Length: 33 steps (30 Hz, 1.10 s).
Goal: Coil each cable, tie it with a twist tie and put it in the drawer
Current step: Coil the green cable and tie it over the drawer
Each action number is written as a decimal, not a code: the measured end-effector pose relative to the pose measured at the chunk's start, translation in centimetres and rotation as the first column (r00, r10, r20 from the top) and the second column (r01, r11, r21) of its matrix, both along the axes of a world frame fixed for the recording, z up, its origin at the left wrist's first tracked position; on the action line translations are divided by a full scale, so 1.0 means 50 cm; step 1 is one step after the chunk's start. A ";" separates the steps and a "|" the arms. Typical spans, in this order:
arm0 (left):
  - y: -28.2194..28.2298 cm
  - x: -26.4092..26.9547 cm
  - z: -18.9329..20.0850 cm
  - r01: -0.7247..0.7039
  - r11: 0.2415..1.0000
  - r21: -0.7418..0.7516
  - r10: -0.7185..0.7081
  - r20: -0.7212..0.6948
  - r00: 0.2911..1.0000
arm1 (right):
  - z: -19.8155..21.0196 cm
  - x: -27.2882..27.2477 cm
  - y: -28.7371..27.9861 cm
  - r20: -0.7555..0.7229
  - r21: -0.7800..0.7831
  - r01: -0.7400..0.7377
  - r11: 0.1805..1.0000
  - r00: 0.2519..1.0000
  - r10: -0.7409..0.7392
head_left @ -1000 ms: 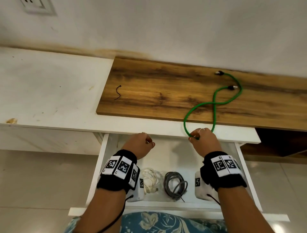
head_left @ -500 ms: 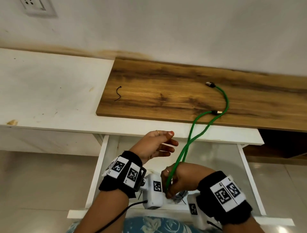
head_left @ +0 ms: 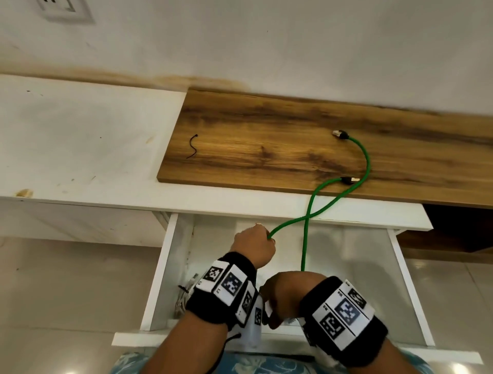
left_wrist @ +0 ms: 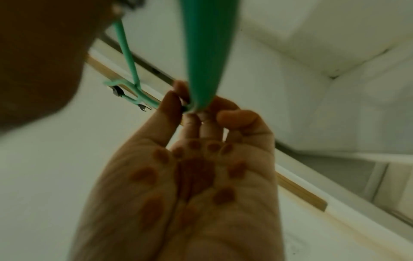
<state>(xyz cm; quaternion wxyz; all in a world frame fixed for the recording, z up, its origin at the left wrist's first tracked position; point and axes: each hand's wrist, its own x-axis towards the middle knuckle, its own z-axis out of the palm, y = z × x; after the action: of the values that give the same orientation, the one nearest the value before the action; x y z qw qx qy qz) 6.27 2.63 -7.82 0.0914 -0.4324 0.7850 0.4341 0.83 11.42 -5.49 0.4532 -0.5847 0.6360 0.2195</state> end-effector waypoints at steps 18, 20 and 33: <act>-0.013 0.034 0.040 0.482 0.791 0.377 -0.426 -0.225 0.876 | -0.011 -0.236 0.024 0.806 0.394 0.799 -0.454 -0.538 -0.246; 0.005 0.025 0.025 0.524 0.786 0.328 -0.518 -0.113 0.848 | -0.008 -0.250 0.028 0.840 0.407 0.749 -0.522 -0.532 -0.109; -0.071 0.046 0.043 -0.487 0.863 -0.138 0.264 -0.698 0.666 | 0.059 -0.189 0.023 0.974 -0.059 0.980 0.192 0.098 -0.202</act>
<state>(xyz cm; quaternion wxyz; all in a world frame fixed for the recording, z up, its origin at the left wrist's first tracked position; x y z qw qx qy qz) 8.56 -0.91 -5.66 -0.3530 -0.4144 0.7162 0.4367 -8.60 12.56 -2.53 0.4390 -0.3437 0.5508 -0.6211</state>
